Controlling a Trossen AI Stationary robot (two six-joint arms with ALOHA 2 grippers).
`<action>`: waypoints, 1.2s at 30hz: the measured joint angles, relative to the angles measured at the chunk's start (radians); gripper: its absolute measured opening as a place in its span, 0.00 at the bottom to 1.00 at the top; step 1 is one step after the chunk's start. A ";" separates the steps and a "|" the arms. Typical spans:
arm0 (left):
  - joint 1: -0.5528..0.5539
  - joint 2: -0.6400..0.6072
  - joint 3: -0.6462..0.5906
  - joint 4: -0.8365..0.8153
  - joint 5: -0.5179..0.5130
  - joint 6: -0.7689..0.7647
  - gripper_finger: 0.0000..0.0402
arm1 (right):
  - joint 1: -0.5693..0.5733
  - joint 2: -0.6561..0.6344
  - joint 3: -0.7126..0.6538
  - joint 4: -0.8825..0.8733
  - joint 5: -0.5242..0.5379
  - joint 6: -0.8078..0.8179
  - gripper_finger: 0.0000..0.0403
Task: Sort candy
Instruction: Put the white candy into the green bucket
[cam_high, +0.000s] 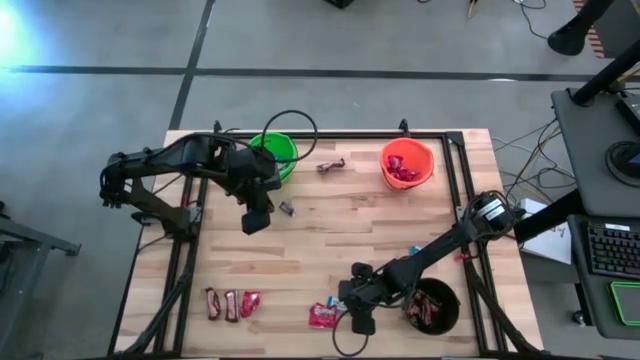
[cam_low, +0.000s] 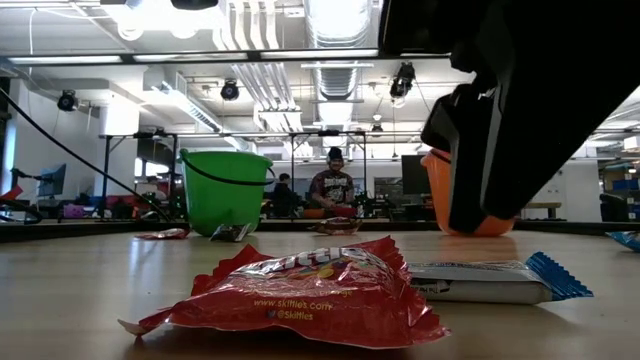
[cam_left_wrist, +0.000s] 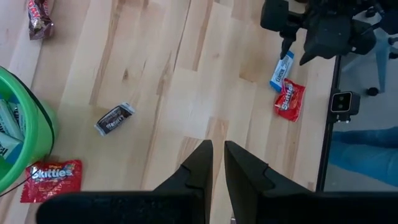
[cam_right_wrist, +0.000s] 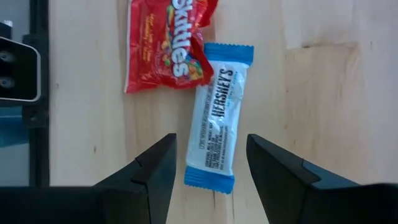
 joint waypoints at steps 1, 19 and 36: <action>0.000 0.000 0.000 0.000 0.000 0.000 0.06 | 0.000 0.000 0.000 0.006 -0.001 0.000 0.46; 0.000 0.001 0.001 0.005 0.001 0.000 0.06 | 0.018 0.118 0.038 0.073 0.018 -0.011 0.46; 0.000 0.002 0.003 0.010 0.000 0.000 0.06 | 0.010 0.116 0.051 -0.017 0.031 0.036 0.06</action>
